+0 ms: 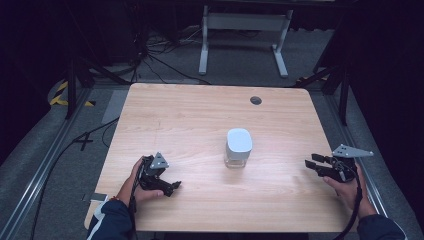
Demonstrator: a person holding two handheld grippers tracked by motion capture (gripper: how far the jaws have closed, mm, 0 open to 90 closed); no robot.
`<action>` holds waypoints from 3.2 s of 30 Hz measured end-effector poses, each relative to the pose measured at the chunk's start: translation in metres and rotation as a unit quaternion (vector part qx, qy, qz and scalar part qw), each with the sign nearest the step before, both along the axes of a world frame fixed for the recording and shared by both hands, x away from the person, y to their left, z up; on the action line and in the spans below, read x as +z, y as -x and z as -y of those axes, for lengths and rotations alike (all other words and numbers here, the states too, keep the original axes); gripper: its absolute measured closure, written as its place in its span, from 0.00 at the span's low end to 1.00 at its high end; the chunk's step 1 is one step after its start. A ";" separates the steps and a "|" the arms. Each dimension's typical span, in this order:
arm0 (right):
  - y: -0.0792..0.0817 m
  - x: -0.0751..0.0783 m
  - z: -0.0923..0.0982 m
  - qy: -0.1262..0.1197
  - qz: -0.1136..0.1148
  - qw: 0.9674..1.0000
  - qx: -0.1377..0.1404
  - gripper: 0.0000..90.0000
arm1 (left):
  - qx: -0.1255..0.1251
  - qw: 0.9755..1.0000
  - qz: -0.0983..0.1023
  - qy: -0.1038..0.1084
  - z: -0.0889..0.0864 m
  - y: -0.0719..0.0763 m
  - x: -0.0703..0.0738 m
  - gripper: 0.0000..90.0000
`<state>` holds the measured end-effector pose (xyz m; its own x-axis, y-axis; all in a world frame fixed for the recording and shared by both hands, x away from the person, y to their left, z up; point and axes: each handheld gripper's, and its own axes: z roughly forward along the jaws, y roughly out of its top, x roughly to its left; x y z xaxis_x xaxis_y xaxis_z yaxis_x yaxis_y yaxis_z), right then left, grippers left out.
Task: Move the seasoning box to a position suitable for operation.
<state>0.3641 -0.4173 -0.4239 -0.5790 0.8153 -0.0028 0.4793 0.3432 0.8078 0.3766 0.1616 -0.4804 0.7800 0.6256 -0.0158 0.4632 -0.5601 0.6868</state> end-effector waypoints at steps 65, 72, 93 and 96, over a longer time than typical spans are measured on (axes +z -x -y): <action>-0.123 0.060 -0.208 0.006 0.018 0.971 0.239 1.00 | 0.050 0.998 0.030 0.032 0.018 0.030 0.018 0.36; -0.123 0.060 -0.208 0.016 0.017 0.971 0.238 1.00 | -0.003 0.997 0.048 0.066 0.061 0.018 0.041 0.45; -0.114 0.067 -0.202 0.009 0.028 0.965 0.261 1.00 | -0.055 0.991 0.068 0.096 0.109 -0.008 0.065 0.73; -0.112 0.065 -0.204 0.026 0.022 0.963 0.267 1.00 | -0.059 0.991 0.070 0.096 0.111 -0.009 0.068 0.74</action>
<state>0.4763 -0.2129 -0.3586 -0.9139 0.3999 -0.0697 0.1896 0.5724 0.7977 0.3852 0.0502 -0.4126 0.8506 0.5256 -0.0121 0.2944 -0.4571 0.8393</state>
